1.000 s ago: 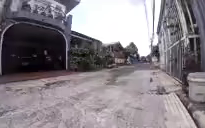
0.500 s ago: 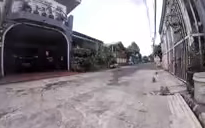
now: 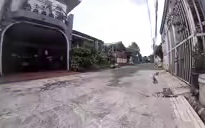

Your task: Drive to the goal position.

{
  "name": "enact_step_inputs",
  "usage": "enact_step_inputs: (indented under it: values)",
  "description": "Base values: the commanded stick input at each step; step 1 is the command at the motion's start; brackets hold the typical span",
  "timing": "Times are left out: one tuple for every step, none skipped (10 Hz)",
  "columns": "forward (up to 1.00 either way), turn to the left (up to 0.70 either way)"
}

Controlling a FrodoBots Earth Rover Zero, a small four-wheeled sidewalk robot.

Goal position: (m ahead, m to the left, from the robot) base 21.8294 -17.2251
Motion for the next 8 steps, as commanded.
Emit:
enact_step_inputs:
  values:
    - [0.30, 0.00]
    - [0.30, 0.00]
    - [0.30, 0.00]
    - [0.30, 0.00]
    - [0.30, 0.00]
    - [0.30, 0.00]
    - [0.30, 0.00]
    - [0.50, 0.00]
